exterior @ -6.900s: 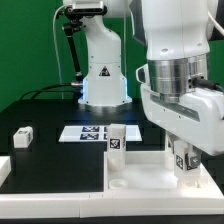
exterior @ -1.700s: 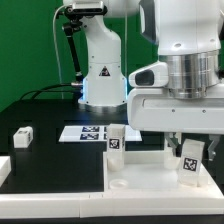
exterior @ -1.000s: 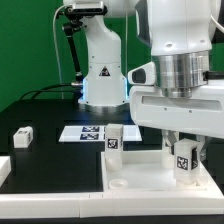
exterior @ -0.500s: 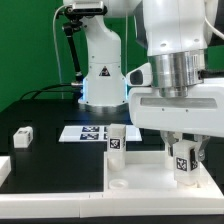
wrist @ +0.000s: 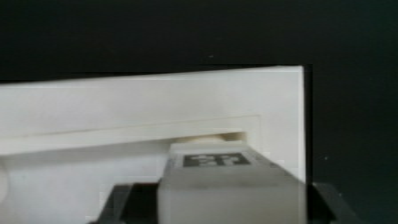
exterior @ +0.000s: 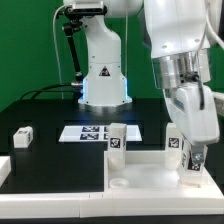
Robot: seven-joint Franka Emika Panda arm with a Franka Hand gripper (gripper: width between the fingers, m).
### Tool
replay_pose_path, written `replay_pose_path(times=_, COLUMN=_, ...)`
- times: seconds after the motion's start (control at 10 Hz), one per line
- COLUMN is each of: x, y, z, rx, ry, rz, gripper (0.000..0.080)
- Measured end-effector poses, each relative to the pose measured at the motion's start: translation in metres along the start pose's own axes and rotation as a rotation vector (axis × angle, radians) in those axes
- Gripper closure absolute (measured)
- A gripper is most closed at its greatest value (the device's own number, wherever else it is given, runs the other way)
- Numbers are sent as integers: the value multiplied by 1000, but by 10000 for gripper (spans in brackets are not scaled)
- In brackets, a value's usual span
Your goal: Assemble square table
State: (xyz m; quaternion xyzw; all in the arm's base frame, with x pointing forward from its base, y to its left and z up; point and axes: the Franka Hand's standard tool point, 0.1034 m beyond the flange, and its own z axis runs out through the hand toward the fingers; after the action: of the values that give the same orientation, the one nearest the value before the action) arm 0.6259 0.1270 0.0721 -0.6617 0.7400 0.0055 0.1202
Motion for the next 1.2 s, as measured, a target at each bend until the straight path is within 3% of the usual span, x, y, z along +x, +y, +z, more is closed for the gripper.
replay_pose_path(times=0.2, x=0, y=0, z=0, rx=-3, ry=0, rz=-41, gripper=496)
replay_pose_path(times=0.3, x=0, y=1, z=1, rx=-3, ry=0, rz=-50, gripper=319)
replay_pose_path(times=0.4, x=2, y=-1, z=1, rx=-8, ry=5, rz=-263, gripper=319)
replay_pose_path(times=0.5, x=8, y=-3, z=1, rx=-4, ry=8, rz=-485, gripper=183)
replay_pose_path(times=0.8, x=9, y=-2, z=2, rx=-11, ry=13, rz=-751, gripper=151)
replay_pose_path(times=0.9, x=9, y=0, z=3, rx=-36, ry=20, rz=-899, gripper=151)
replay_pose_path(times=1.1, x=8, y=-5, z=-3, rx=-130, ry=62, rz=-1399, gripper=150)
replay_pose_path(times=1.2, x=6, y=-5, z=-4, rx=-153, ry=63, rz=-1496, gripper=150)
